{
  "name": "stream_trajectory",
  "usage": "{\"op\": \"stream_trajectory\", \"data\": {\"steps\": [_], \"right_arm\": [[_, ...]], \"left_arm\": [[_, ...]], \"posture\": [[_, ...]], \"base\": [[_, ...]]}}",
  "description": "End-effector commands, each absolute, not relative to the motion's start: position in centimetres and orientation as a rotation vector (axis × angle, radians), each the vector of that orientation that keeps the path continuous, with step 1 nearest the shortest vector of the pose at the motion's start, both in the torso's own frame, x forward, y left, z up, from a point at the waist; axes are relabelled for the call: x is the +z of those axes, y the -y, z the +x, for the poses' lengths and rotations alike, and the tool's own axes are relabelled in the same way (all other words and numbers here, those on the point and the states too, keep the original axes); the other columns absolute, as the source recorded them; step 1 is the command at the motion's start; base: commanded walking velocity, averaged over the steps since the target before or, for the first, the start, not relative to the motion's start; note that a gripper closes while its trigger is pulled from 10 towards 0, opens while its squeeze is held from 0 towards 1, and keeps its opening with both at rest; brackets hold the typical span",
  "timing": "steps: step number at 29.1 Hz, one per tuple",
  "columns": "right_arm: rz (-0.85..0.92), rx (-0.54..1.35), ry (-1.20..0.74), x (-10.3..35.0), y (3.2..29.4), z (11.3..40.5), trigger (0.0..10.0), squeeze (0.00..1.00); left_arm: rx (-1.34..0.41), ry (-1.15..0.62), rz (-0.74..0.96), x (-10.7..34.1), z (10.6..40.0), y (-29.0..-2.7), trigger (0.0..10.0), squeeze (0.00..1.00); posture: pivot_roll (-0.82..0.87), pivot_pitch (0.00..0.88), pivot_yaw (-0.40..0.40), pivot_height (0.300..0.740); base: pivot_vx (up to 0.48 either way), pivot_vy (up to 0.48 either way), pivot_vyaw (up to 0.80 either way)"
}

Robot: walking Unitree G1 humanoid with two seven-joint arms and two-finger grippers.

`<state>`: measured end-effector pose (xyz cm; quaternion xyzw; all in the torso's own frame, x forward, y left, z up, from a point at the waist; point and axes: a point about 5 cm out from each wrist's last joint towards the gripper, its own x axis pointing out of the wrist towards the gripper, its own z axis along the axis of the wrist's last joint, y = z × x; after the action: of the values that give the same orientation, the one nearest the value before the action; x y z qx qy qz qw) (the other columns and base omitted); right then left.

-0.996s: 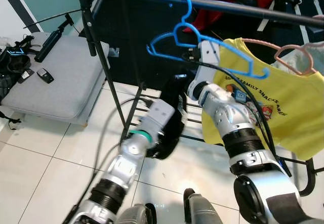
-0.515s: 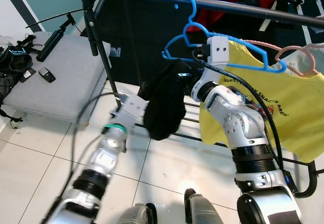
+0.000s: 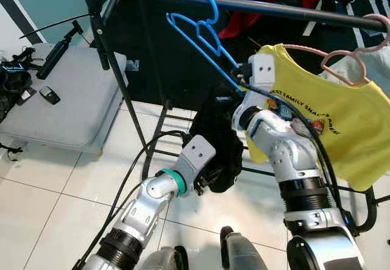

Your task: Hang hanger

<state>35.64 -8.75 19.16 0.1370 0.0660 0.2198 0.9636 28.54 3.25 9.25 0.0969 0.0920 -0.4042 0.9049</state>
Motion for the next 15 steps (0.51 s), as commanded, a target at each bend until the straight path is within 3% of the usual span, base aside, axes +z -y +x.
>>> {"op": "stream_trajectory", "data": {"steps": [1, 7, 10, 15], "right_arm": [[0.285, 0.473, -0.102, 20.2, 7.9, 35.7, 0.0, 0.0], [0.3, 0.506, -0.085, 21.1, 7.1, 35.5, 0.0, 0.0], [0.32, 0.539, -0.062, 22.1, 6.3, 35.0, 0.0, 0.0], [0.331, 0.558, -0.045, 22.8, 6.0, 34.7, 0.0, 0.0]], "left_arm": [[-0.853, -0.222, 0.201, 8.5, 28.2, -2.7, 10.0, 0.0], [-0.832, -0.222, 0.217, 8.4, 28.4, -2.4, 10.0, 0.0], [-0.615, -0.195, 0.375, 8.1, 30.3, -3.6, 10.0, 0.0], [-0.441, -0.151, 0.471, 8.5, 31.7, -5.0, 10.0, 0.0]], "posture": [[-0.14, 0.138, 0.058, 0.74], [-0.14, 0.139, 0.057, 0.74], [-0.15, 0.143, 0.056, 0.74], [-0.16, 0.145, 0.055, 0.74]], "base": [[0.0, 0.0, 0.0], [0.0, 0.0, 0.0], [0.0, 0.0, 0.0], [0.0, 0.0, 0.0]]}}
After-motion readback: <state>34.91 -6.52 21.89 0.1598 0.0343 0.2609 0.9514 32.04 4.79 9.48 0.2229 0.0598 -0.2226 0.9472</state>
